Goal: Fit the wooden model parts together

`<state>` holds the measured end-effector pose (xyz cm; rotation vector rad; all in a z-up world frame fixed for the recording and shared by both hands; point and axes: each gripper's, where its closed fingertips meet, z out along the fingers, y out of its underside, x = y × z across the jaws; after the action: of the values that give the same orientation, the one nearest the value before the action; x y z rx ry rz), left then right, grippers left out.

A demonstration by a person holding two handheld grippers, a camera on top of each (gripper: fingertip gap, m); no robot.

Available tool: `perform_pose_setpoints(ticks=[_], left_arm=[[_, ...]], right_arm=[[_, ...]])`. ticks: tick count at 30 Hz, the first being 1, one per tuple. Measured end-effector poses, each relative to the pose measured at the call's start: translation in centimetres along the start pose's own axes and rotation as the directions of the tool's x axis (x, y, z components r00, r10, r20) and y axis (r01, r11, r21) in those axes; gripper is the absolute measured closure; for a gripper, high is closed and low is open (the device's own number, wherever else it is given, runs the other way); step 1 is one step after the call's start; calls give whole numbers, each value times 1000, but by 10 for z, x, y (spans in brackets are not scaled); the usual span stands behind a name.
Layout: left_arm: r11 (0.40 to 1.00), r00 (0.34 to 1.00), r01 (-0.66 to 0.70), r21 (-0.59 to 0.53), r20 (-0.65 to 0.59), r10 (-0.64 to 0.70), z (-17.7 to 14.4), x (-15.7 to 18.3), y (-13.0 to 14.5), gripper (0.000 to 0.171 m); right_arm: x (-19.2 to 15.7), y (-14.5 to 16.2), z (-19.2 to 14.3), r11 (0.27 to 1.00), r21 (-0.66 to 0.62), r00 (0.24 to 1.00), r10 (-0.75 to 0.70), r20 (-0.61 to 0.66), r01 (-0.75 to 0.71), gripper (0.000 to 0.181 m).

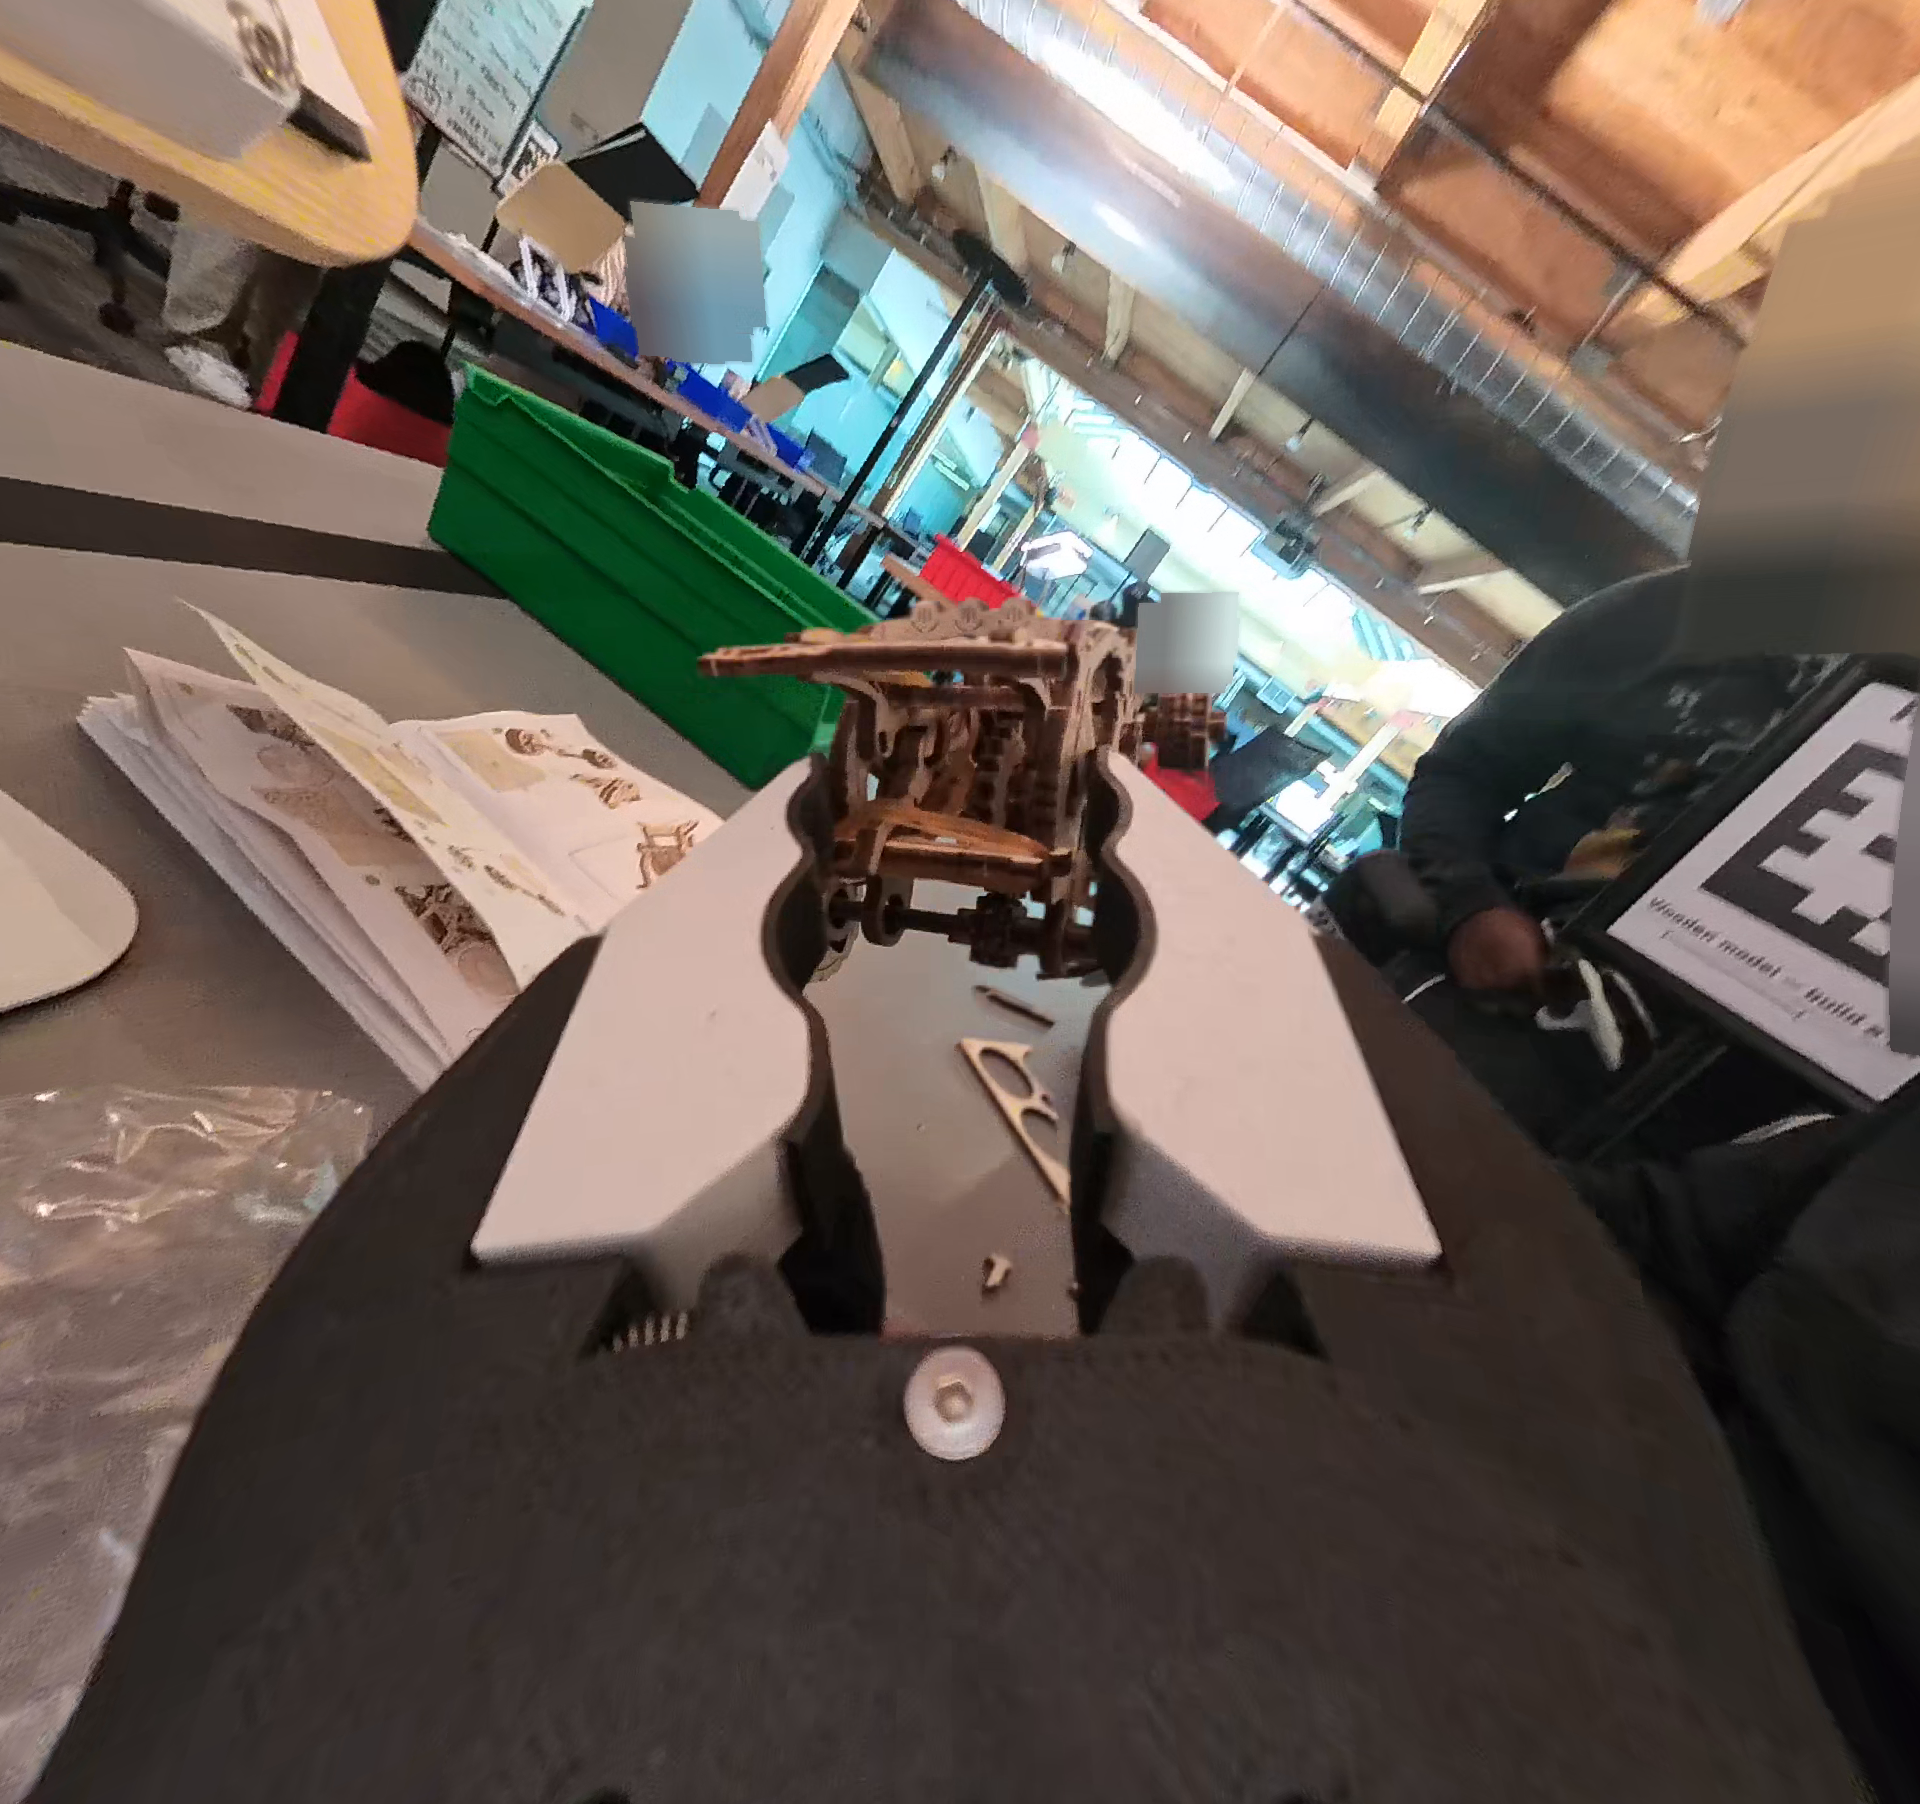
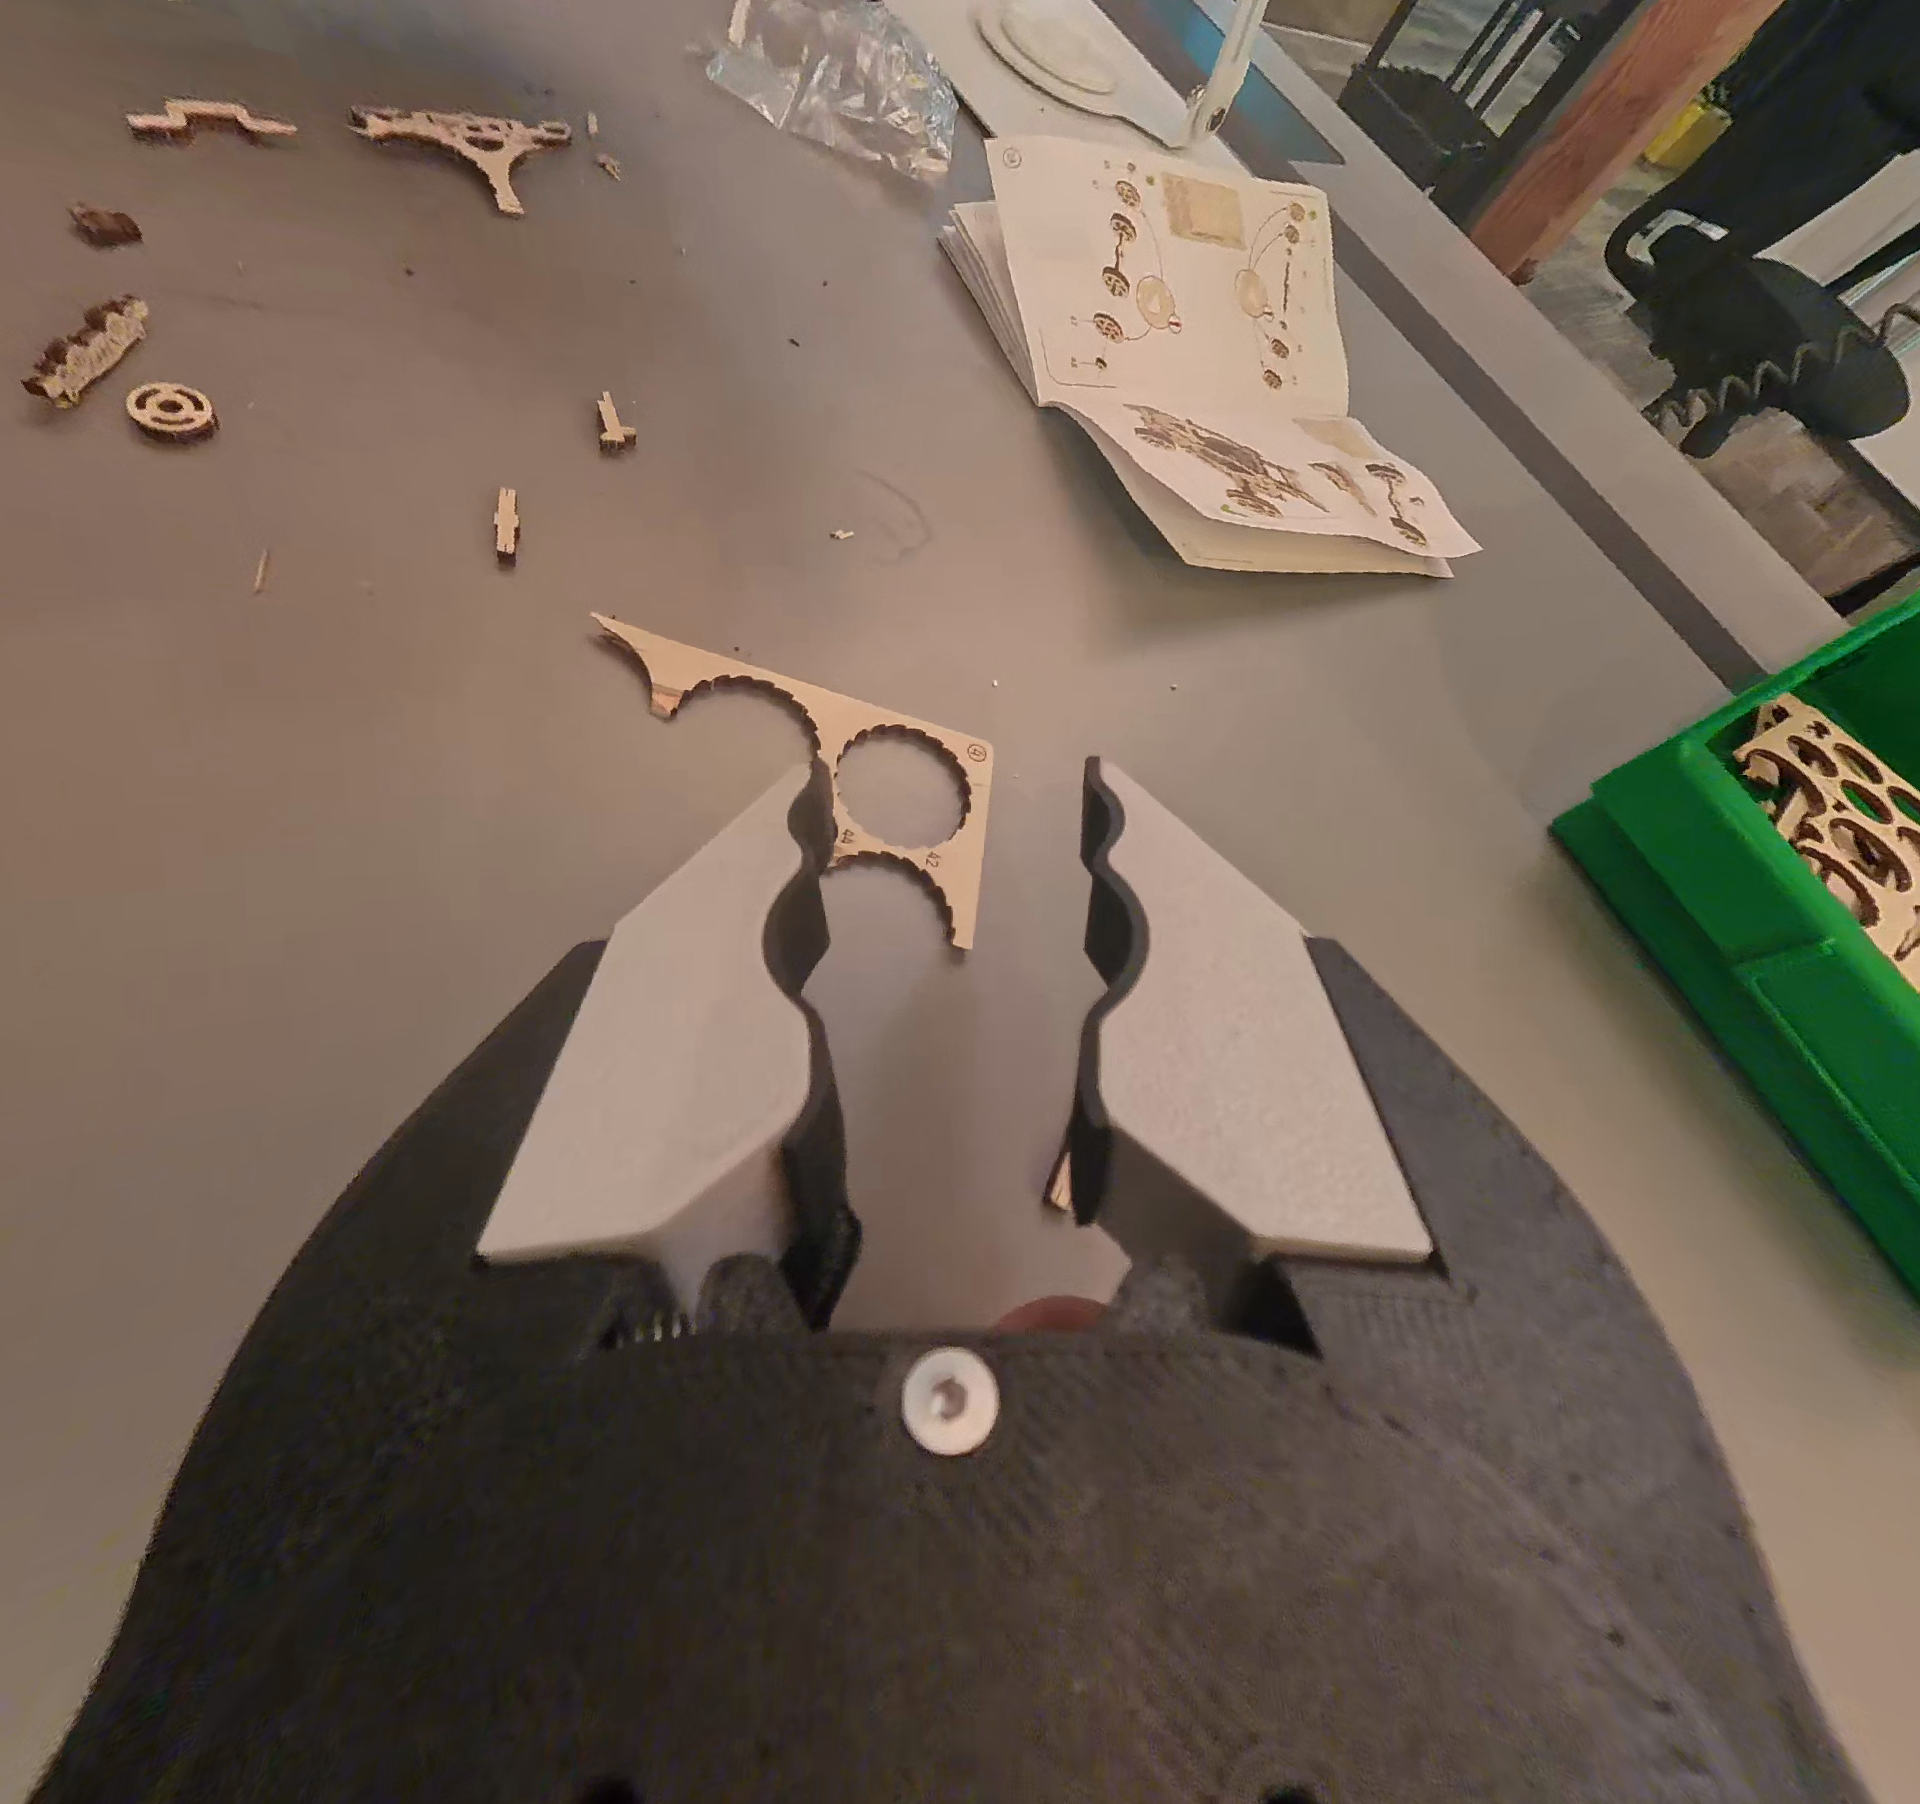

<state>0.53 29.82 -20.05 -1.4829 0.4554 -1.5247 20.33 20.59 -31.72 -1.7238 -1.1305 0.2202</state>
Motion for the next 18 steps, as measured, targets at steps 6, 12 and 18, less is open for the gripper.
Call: perform_pose_setpoints(ticks=[6,12,18], left_arm=[[999,1000,27,33,-13,-26,1,5,0,126],[997,996,17,71,-90,-11,-8,26,-10,126],[966,975,65,252,-222,-8,-30,42,-40,126]], right_arm=[[-1,1,1,1000,-7,1000,-10,-3,10,134],[-1,1,1,1000,-9,1000,-15,-2,15,135],[2,-1,0,1000,5,1000,-3,-11,3,134]])
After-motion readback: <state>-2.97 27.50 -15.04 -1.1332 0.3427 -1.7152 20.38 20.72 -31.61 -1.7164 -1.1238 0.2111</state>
